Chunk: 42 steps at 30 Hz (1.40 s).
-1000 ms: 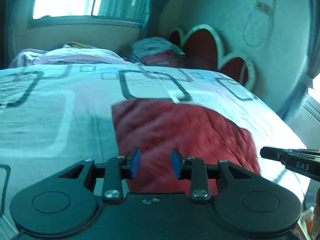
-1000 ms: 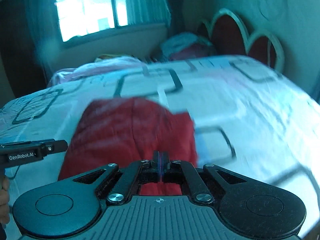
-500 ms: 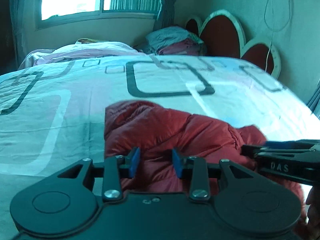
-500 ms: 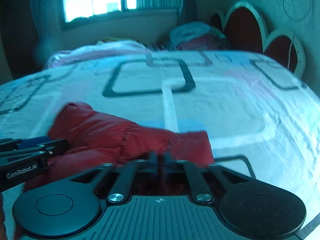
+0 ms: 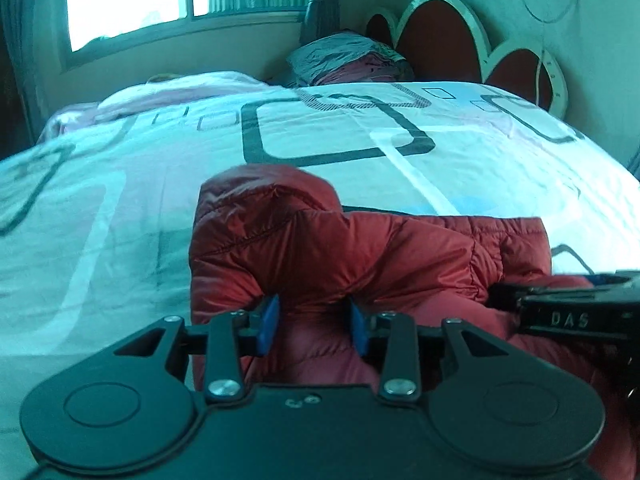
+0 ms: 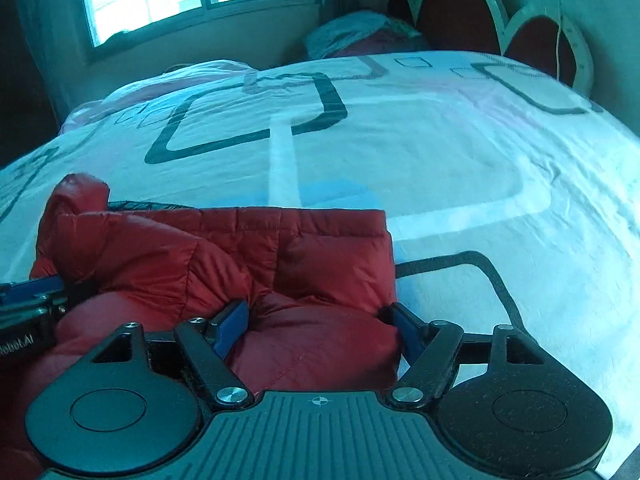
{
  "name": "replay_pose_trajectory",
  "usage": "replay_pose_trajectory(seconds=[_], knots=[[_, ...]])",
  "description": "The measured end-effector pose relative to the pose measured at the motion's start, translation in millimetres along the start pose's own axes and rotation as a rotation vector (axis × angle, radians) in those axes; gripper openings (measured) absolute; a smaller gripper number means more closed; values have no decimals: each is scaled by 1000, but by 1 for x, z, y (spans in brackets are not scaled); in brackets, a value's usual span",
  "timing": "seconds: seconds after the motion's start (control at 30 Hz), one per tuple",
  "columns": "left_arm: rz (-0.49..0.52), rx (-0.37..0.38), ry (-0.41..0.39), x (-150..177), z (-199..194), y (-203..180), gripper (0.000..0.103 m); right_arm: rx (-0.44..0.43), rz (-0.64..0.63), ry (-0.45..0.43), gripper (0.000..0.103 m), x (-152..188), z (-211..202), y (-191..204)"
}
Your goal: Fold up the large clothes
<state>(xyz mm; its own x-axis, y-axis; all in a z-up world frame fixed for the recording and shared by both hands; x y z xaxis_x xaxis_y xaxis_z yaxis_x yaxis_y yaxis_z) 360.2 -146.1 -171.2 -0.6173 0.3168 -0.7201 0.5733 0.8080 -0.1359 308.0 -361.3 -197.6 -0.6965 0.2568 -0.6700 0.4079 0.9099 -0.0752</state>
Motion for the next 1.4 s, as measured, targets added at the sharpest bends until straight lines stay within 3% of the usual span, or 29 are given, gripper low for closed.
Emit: replay_pose_trajectory(seconds=[0.1, 0.17, 0.33, 0.43, 0.63, 0.87, 1.0, 1.03, 1.07, 1.13, 1.4], knots=[[32, -12, -19, -1, -16, -3, 38, -17, 26, -8, 73, -5, -18, -9], [34, -11, -40, 0, -32, -5, 44, -32, 37, -31, 73, -8, -34, -14], [60, 32, -73, 13, -79, -16, 47, -50, 0, -119, 73, -4, -86, -25], [49, 71, -72, 25, -103, -22, 48, -79, -8, -121, 73, 11, -112, -29], [30, 152, -33, 63, -131, -39, 48, -80, -34, -54, 73, 62, -143, -37], [25, 141, 37, 81, -113, -33, 50, -86, -6, 95, 73, 102, -124, -42], [3, 144, 43, 70, -119, -30, 51, -102, 6, 101, 74, 89, -130, -48], [-8, 140, 37, 68, -123, -29, 59, -100, 11, 76, 74, 83, -136, -50], [-22, 127, 27, 65, -126, -28, 74, -102, 20, 54, 74, 77, -140, -53], [-58, 111, -5, 56, -129, -22, 88, -117, 48, 30, 74, 65, -142, -57], [-229, 133, 35, 43, -96, 8, 89, -163, 156, 69, 74, 36, -103, -60]])
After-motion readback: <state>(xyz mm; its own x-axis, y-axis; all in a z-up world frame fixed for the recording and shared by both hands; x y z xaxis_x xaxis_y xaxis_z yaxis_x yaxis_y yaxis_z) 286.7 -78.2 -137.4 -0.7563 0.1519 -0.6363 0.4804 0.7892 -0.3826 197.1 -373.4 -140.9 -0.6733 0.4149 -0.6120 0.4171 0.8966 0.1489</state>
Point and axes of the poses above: each gripper's, at about its wrist camera, not at the fingertips, and z roughly the way its jaws point, y to its left, x to its underside, the point moved 4 cm from there along z, roughly the way its jaws point, and after that the axes turned 15 degrees about x, right-handed, at the moved point
